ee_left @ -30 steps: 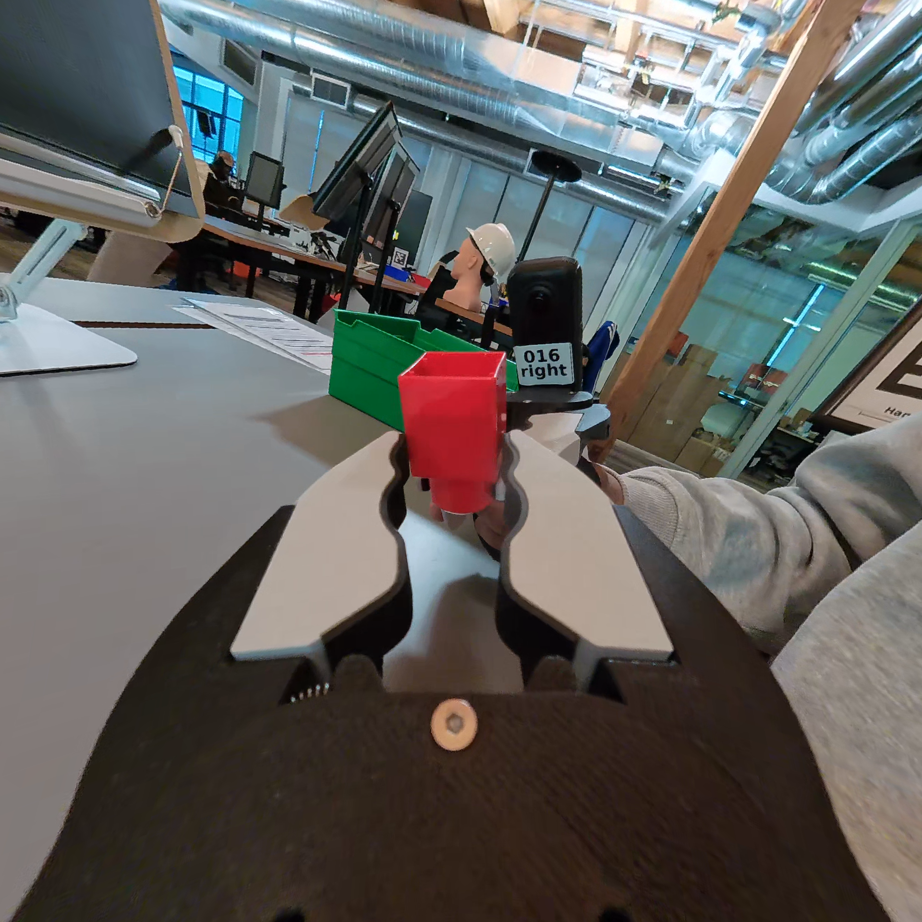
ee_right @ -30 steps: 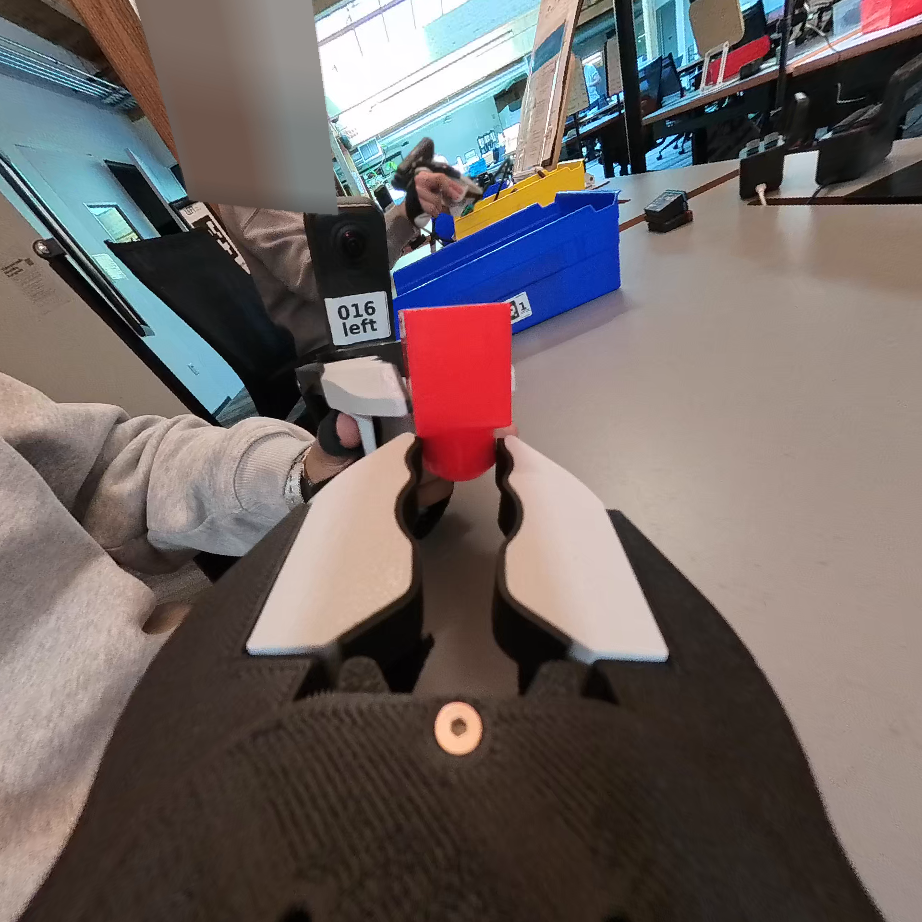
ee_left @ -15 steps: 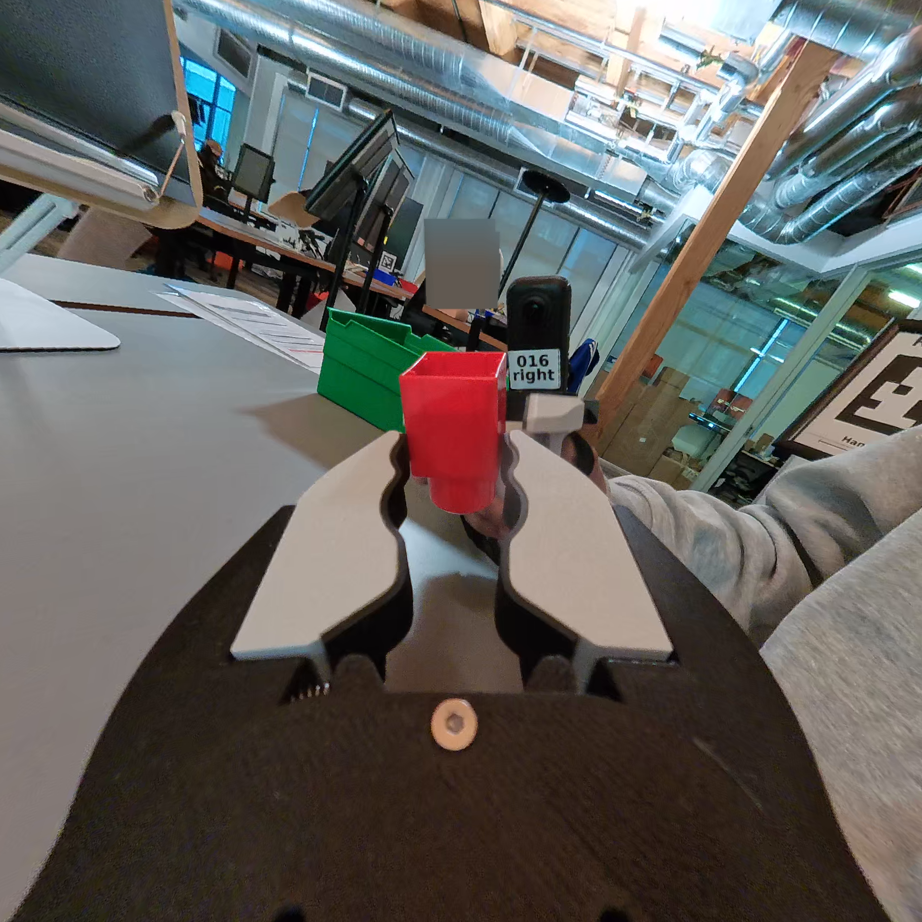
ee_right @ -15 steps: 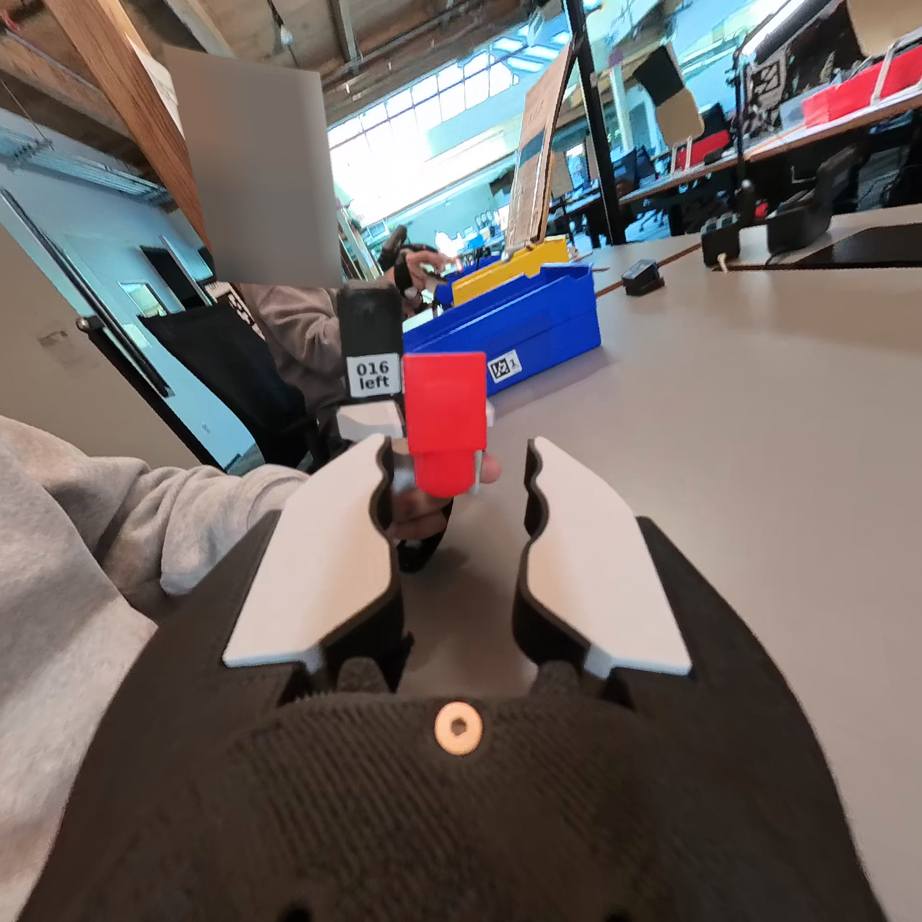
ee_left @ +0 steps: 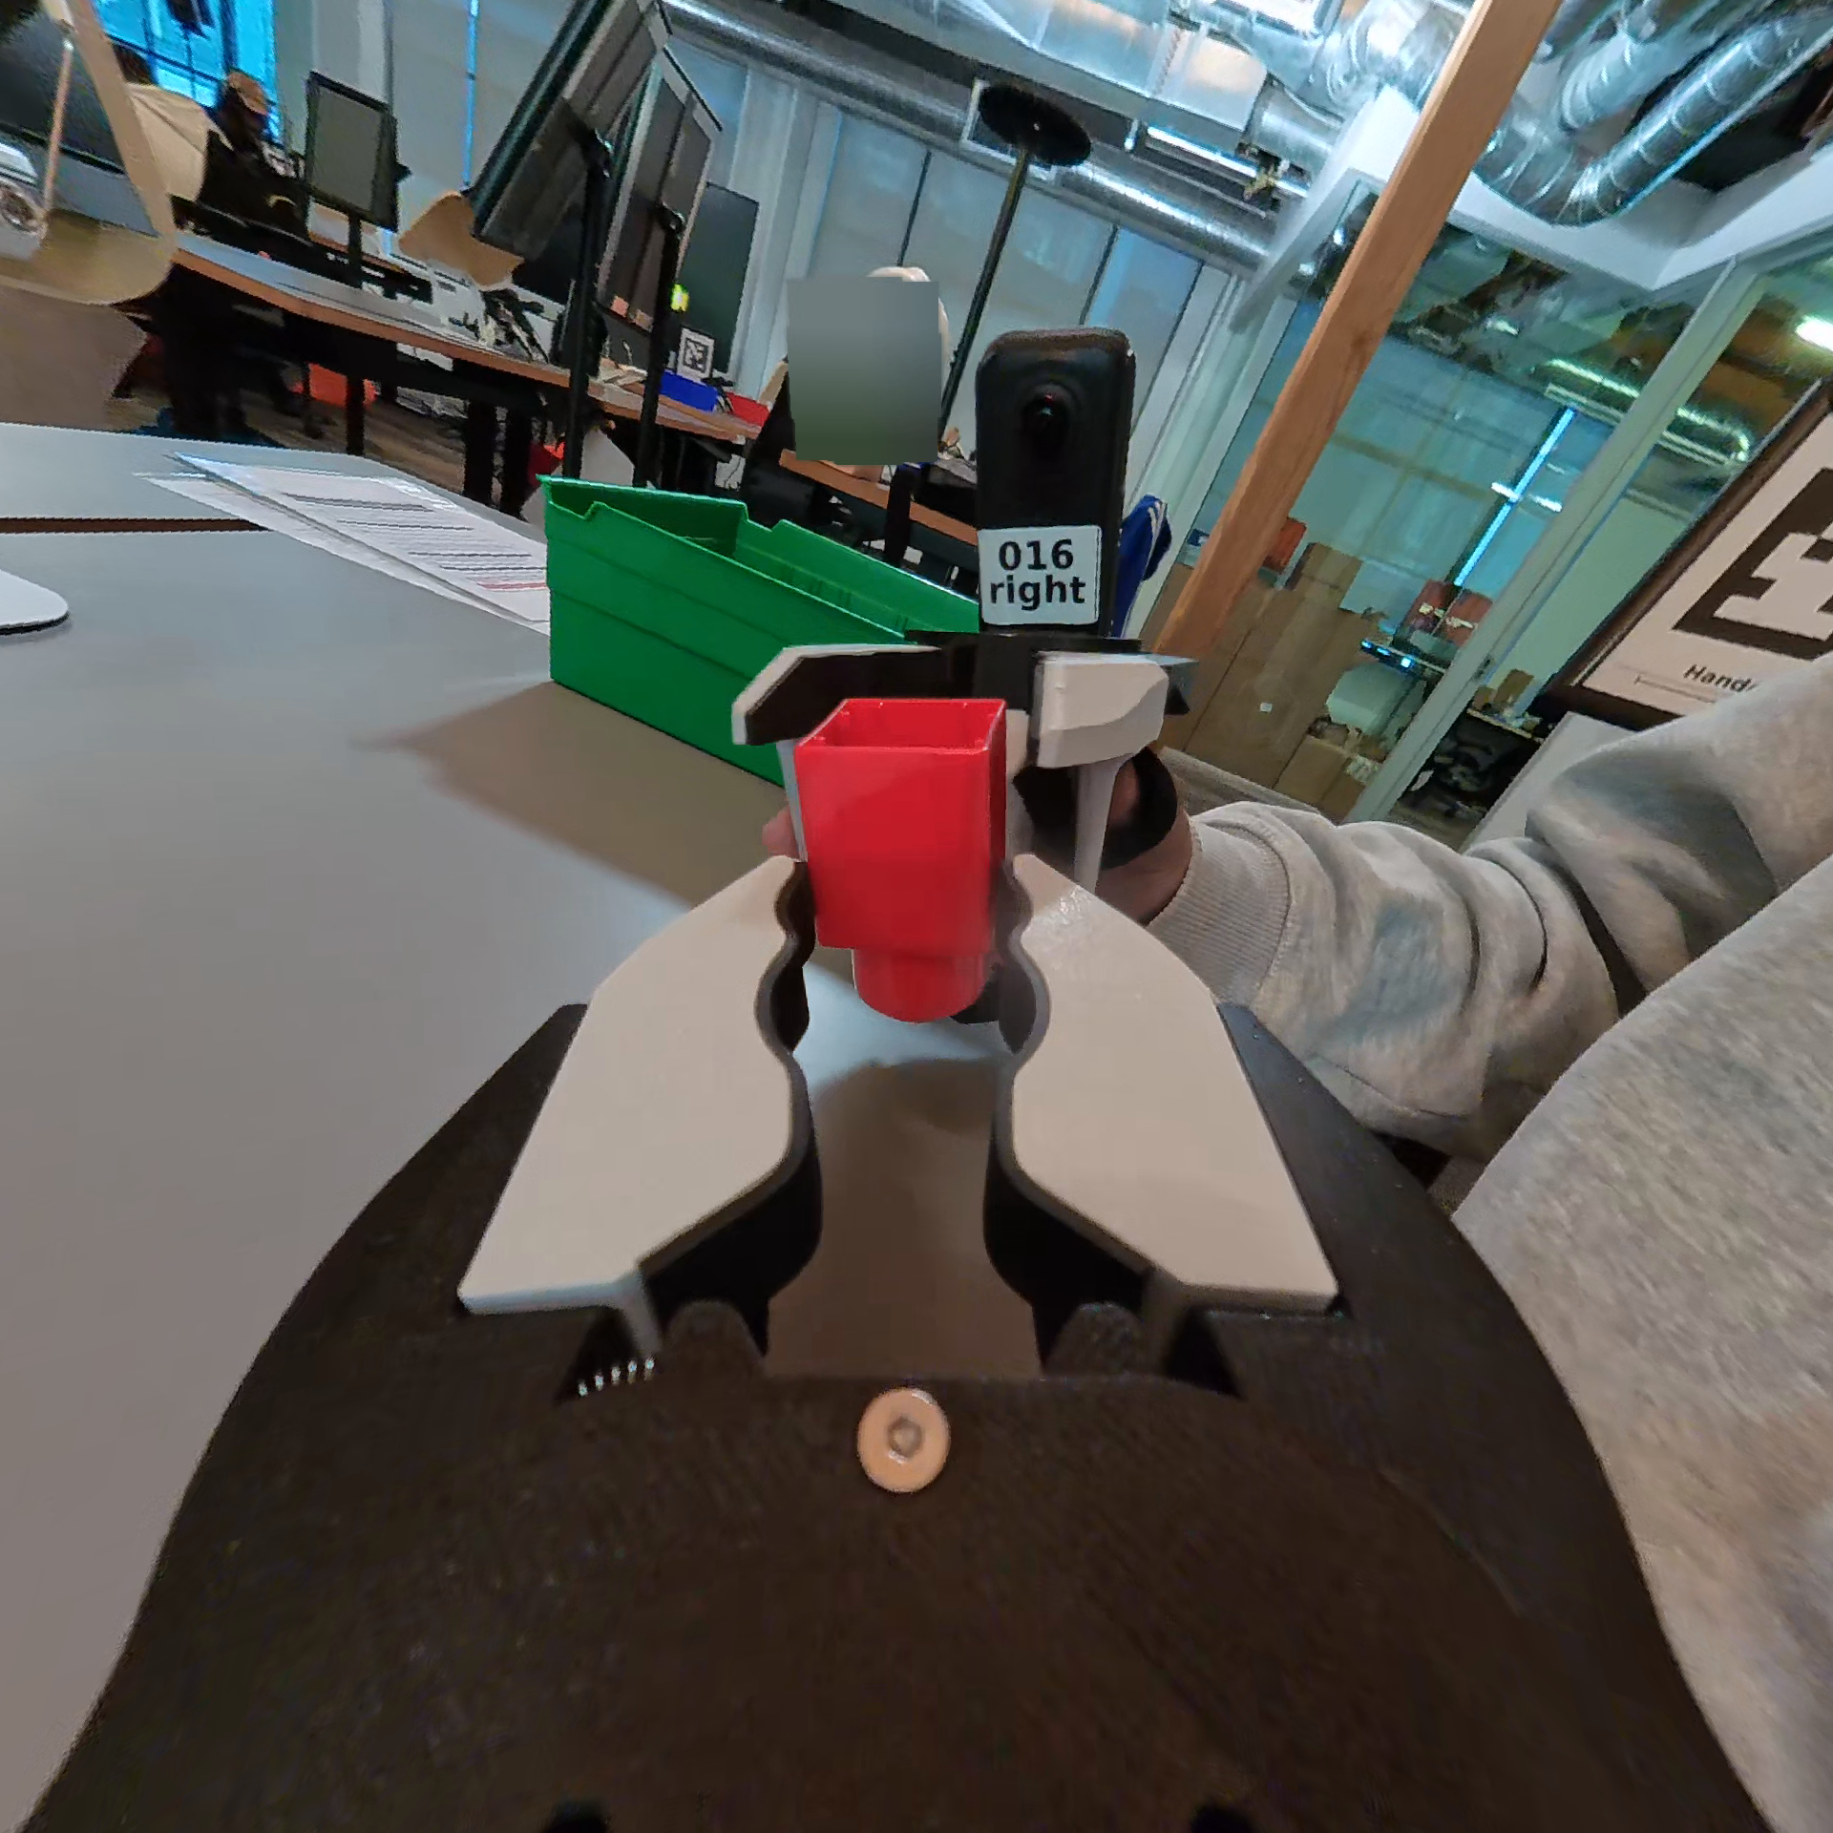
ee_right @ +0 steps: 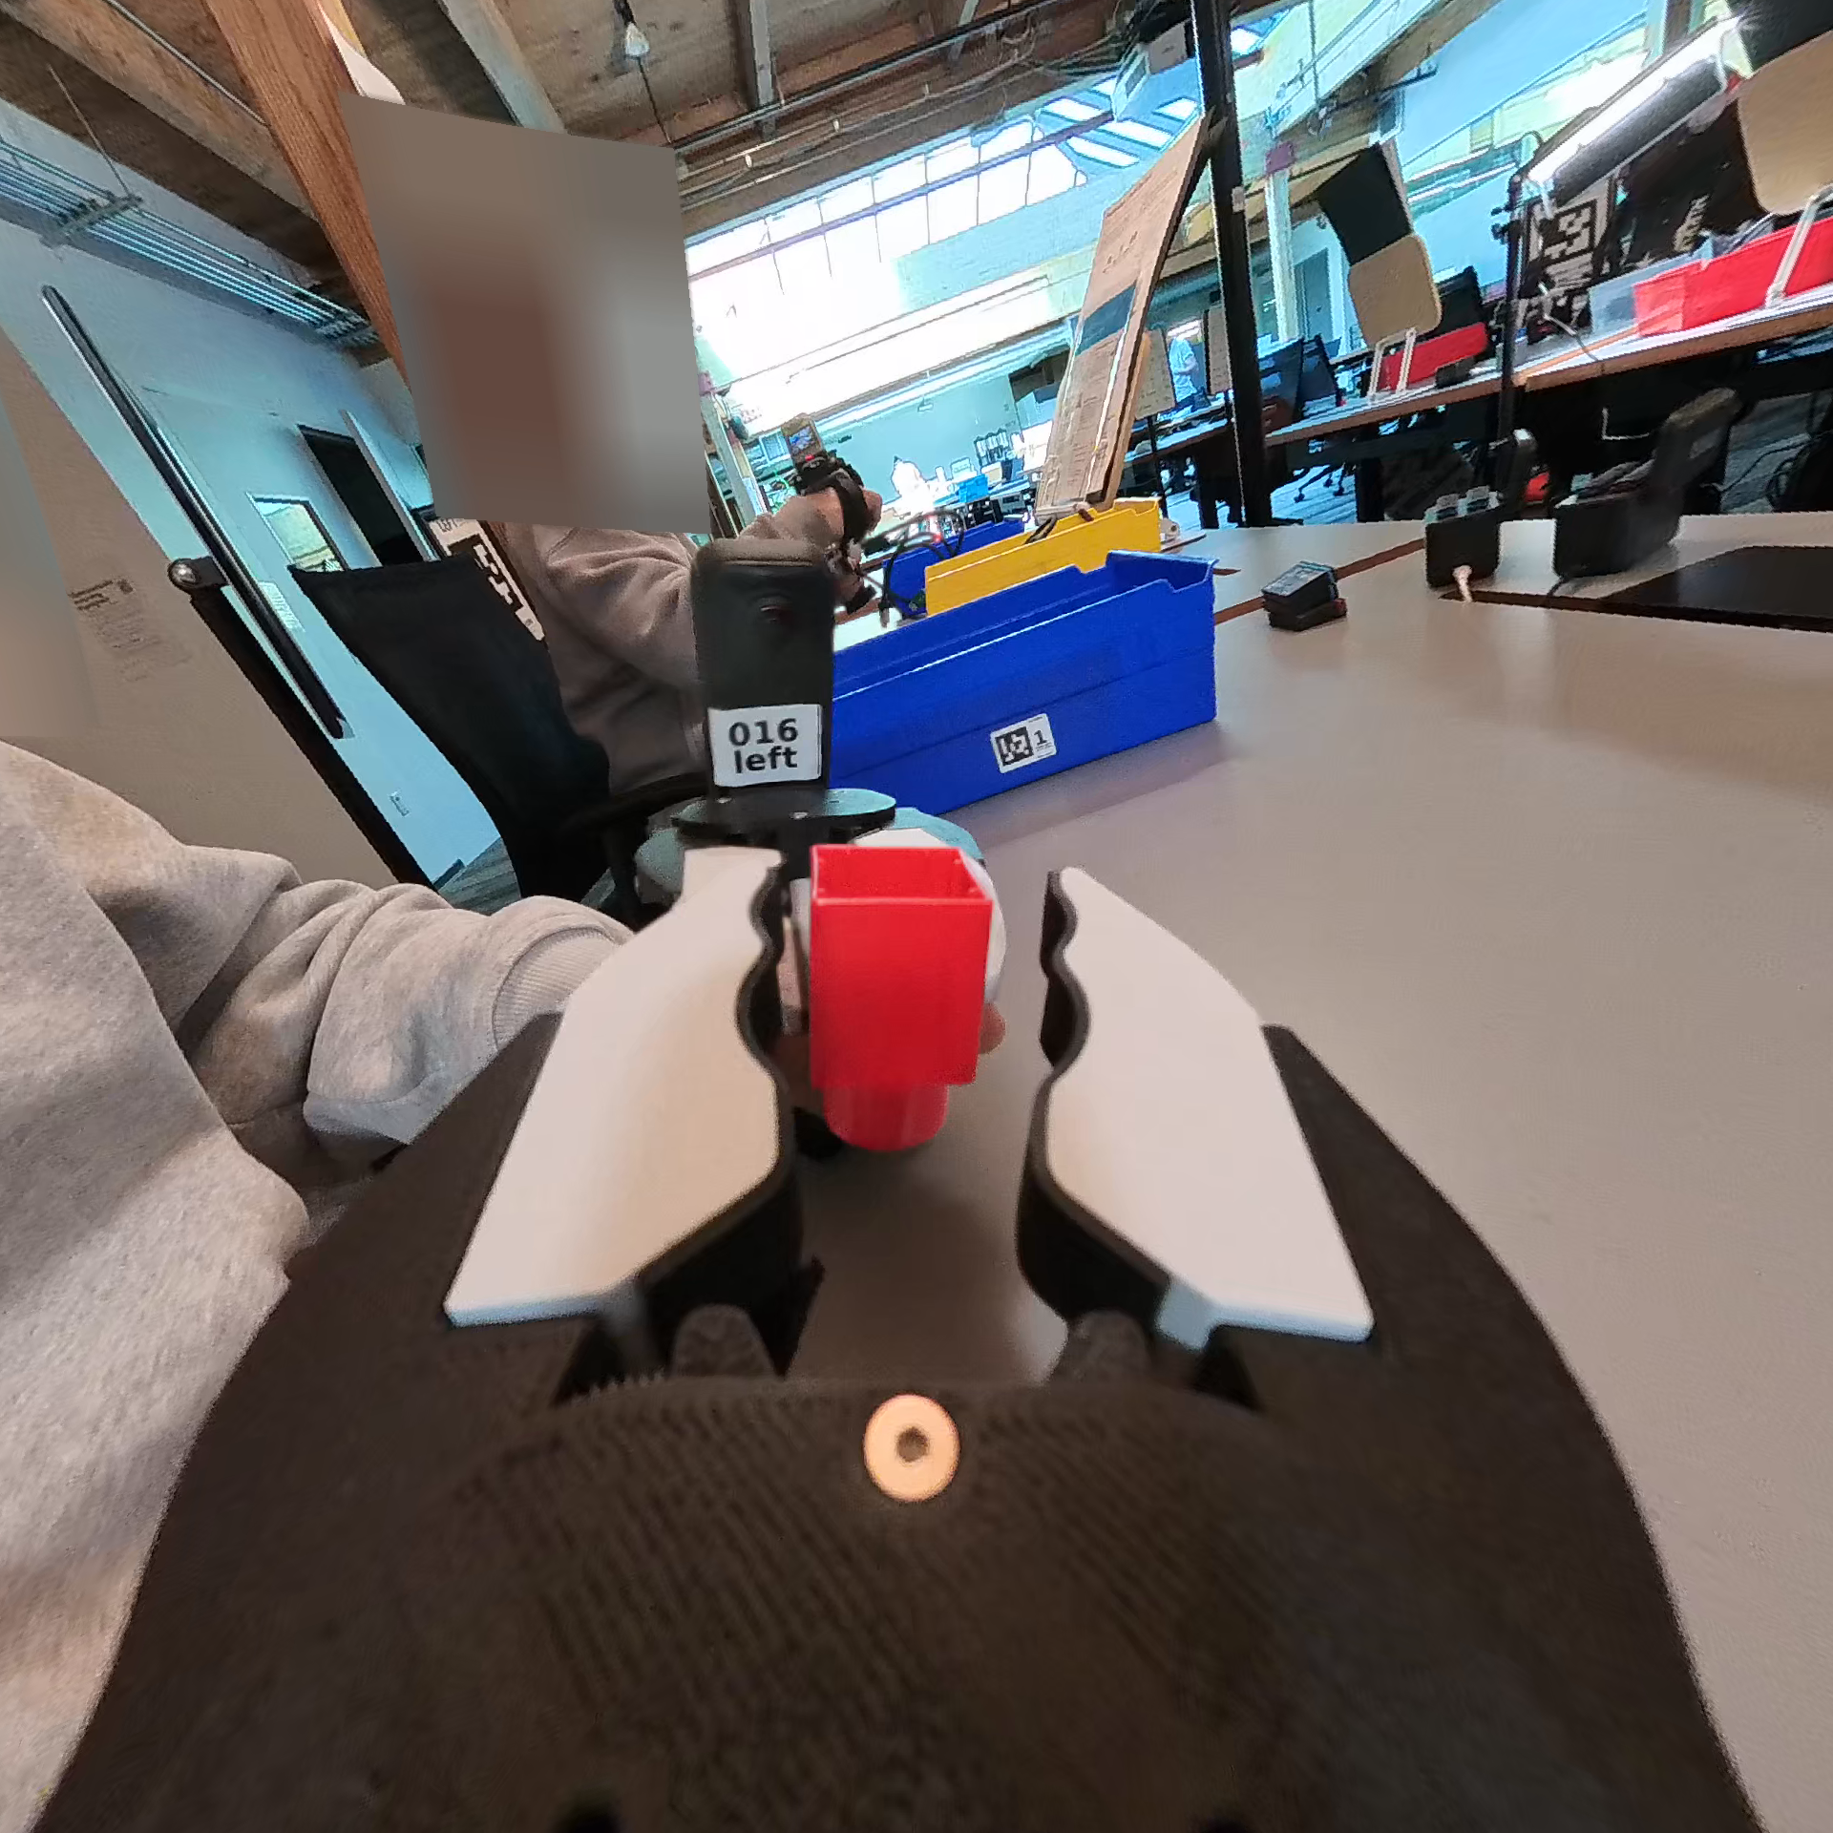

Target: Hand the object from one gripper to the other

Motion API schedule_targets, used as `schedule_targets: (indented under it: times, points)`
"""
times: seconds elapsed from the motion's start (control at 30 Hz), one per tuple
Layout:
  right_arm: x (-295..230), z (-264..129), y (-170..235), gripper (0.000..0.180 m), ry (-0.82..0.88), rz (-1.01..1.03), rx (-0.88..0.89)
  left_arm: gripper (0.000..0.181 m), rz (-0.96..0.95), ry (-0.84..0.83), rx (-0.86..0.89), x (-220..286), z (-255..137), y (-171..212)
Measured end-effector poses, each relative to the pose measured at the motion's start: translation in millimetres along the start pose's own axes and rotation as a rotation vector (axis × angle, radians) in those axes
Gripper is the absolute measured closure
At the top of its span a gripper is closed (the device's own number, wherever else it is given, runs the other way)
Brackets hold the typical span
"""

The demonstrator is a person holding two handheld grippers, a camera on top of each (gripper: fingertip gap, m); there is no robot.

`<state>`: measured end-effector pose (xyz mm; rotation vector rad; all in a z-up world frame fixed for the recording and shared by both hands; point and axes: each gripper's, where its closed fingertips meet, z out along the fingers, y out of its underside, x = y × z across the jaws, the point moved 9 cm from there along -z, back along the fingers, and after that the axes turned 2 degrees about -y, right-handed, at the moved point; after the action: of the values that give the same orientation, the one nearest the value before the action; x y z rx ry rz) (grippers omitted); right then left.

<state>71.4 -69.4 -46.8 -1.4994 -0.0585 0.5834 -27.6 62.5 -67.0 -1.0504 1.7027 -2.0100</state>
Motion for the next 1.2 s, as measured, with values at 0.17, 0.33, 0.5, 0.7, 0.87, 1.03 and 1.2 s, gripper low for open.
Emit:
schedule_targets:
  times: [0.17,0.33,0.5,0.7,0.87,1.03,1.2]
  points:
    - [-1.3,1.8,1.6,0.134,-0.016,-0.008,-0.025,0.145,0.028,0.011,-0.027,3.3,3.2,2.1]
    - [-2.7,3.9,3.6,0.138,-0.027,-0.016,-0.053,0.145,0.026,0.013,-0.023,3.0,3.0,1.8]
    - [-3.8,4.2,3.4,0.143,-0.032,-0.020,-0.058,0.145,0.026,0.012,-0.021,2.9,3.1,1.9]
    - [-3.0,2.6,1.9,0.143,-0.021,-0.012,-0.046,0.144,0.055,-0.014,-0.001,3.3,2.6,1.5]
    - [-0.5,-3.0,-2.9,0.143,-0.003,-0.002,0.004,0.129,0.017,-0.014,0.010,0.3,3.2,2.3]
    - [-0.2,-5.8,-5.9,0.143,-0.016,0.021,0.050,0.127,-0.045,0.016,-0.006,-1.0,5.8,4.5]
    - [-4.2,-3.2,-6.3,0.143,-0.040,0.025,0.070,0.128,-0.081,0.066,-0.015,0.3,7.4,6.2]
